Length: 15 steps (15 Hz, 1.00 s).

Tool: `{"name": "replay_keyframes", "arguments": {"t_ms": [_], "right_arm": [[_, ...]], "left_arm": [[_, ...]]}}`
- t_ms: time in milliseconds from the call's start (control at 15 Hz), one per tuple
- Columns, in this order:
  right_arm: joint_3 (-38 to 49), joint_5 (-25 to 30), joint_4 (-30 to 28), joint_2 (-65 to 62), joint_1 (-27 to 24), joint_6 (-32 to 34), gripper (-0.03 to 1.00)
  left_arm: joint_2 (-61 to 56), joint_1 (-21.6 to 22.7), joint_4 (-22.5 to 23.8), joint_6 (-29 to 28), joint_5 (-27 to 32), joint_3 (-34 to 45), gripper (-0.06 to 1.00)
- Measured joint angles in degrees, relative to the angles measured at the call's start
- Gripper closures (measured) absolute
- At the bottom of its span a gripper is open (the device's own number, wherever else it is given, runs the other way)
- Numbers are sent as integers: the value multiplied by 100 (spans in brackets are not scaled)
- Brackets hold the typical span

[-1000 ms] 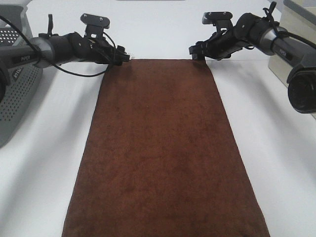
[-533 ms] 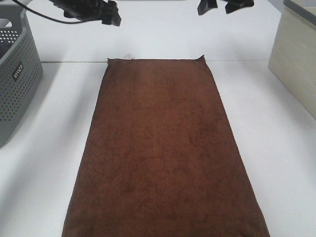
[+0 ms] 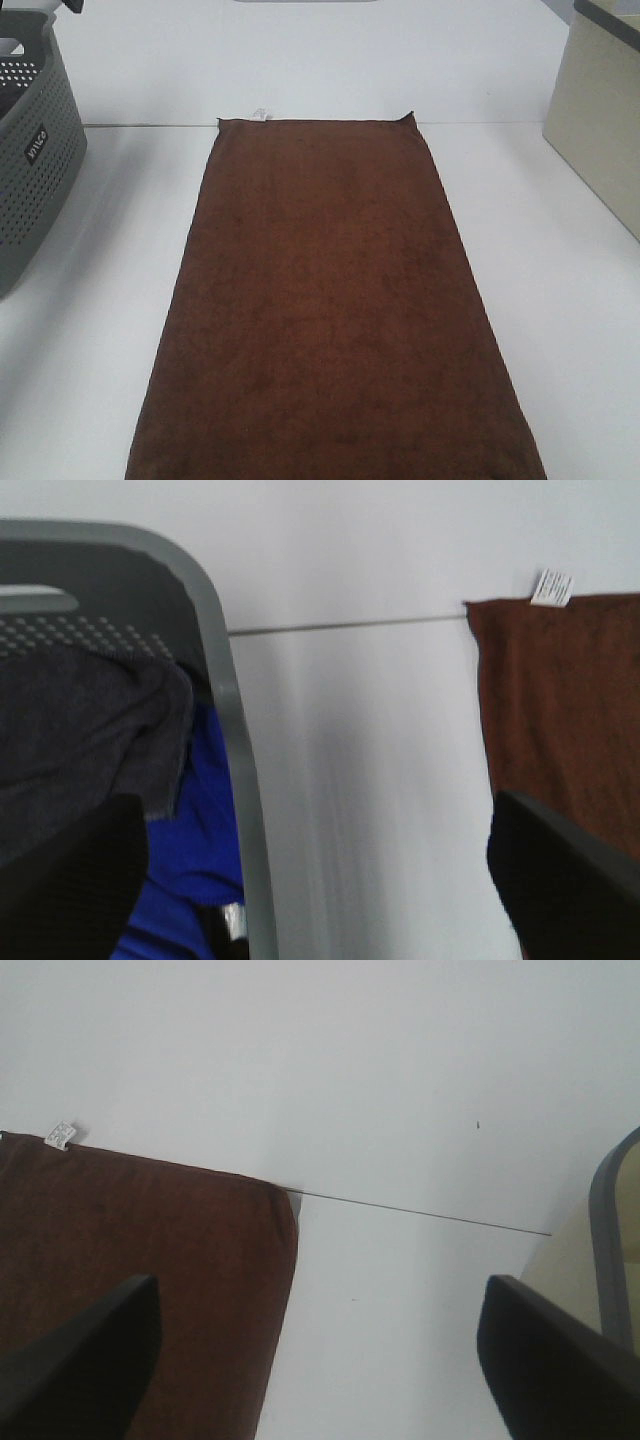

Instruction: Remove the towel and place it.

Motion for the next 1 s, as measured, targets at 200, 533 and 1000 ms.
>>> {"name": "replay_keyframes", "arguments": {"t_ms": [200,533,1000], "right_arm": [[607,46,-223,-453,0,63,14],[3621,40,-241,-2469,0,52,14],[7764,-6,-23,-6262,0,149,15]], "left_arm": [[-52,-17,292,-80,527,63,10],[-1742,-17,561,-235,309,1862,10],[-6371,-17,682,-596,-963,6297,10]]}}
